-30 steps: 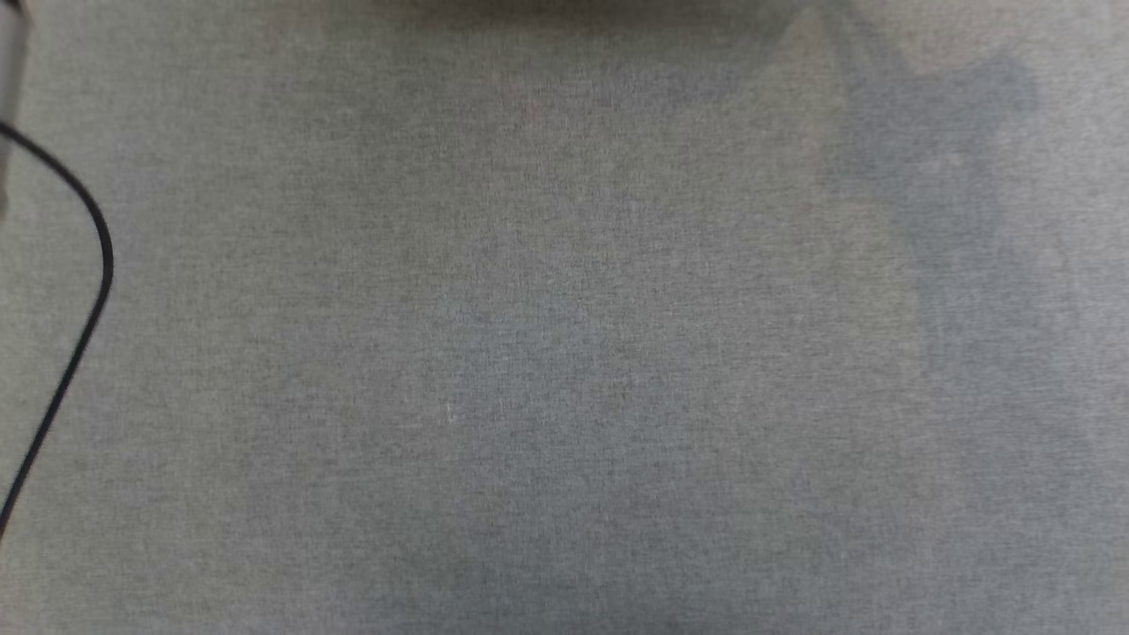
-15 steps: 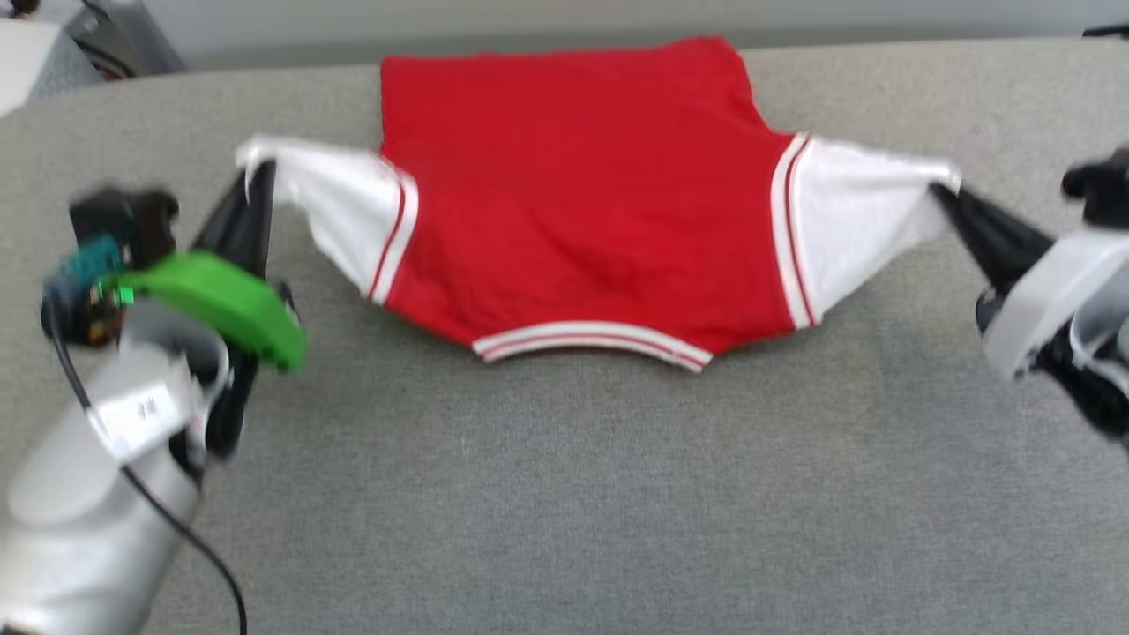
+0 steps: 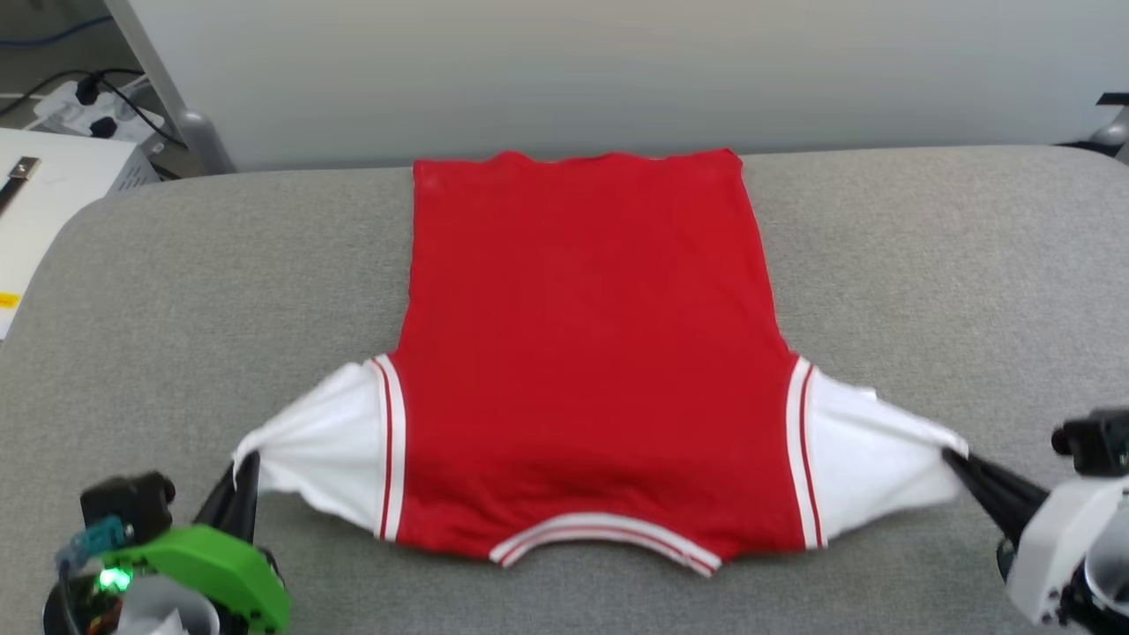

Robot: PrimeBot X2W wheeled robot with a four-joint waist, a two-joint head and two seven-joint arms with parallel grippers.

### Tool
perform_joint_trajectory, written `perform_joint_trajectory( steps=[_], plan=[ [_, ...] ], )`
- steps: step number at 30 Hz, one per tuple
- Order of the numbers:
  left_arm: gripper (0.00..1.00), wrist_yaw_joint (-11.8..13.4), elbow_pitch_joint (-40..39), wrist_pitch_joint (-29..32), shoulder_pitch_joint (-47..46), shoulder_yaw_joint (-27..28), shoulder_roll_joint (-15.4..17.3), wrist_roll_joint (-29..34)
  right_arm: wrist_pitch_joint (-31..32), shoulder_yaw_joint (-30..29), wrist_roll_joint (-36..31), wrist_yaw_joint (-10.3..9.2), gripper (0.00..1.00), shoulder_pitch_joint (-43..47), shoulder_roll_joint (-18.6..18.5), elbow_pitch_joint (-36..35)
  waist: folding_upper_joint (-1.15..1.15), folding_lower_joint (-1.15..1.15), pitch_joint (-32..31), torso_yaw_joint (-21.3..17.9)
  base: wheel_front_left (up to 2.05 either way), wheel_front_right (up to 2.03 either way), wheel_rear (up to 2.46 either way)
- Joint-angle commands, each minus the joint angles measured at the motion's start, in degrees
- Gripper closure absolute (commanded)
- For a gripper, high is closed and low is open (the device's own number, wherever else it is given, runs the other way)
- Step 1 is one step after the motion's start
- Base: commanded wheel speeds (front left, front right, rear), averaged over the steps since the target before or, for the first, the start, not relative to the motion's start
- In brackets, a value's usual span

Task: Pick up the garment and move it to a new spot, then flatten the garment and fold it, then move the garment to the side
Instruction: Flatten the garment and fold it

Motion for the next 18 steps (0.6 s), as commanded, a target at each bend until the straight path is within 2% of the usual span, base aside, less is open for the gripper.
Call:
perform_joint_trajectory(
  steps=[1, 7, 11, 16, 17, 18],
  plan=[
    [1.0, 0.89, -0.33, -0.5, 2.34, 0.32, 0.76, -0.26, 0.64, -0.6, 0.0, -0.03, 1.0, 2.58, -0.76, -0.32, 0.0, 0.01, -0.75, 0.75, 0.0, 0.0, 0.0],
    [1.0, 2.97, -2.25, -0.45, 8.81, -0.36, 0.74, -0.87, 3.65, -3.19, 2.1, -0.03, 1.0, 11.61, -2.47, -2.49, 0.0, 0.01, -1.09, 1.7, 0.0, 0.0, 0.0],
    [1.0, 2.98, -1.31, -0.24, 9.92, -1.18, -0.43, -1.18, 6.74, -4.45, 2.81, -0.03, 1.0, 16.24, -3.31, -3.55, 0.0, 0.01, -0.53, 2.3, 0.0, 0.0, 0.0],
    [1.0, 2.25, 0.67, -0.33, 8.93, -2.18, -1.69, -0.18, 9.22, -7.22, 2.53, -0.03, 1.0, 18.29, -2.37, -3.26, 0.0, 0.01, 0.49, 2.56, 0.0, 0.0, 0.0],
    [1.0, 2.09, 0.87, -0.36, 8.46, -2.24, -1.97, 0.05, 9.95, -7.95, 2.69, -0.03, 0.67, 18.32, -1.97, -3.36, 0.0, 0.01, 0.71, 2.6, 0.0, 0.0, 0.0],
    [1.0, 2.0, 0.98, -0.38, 8.1, -2.26, -2.18, 0.2, 10.57, -8.57, 2.79, -0.03, 0.63, 18.25, -1.69, -3.41, 0.0, 0.01, 0.92, 2.62, 0.0, 0.0, 0.0]
  ],
)
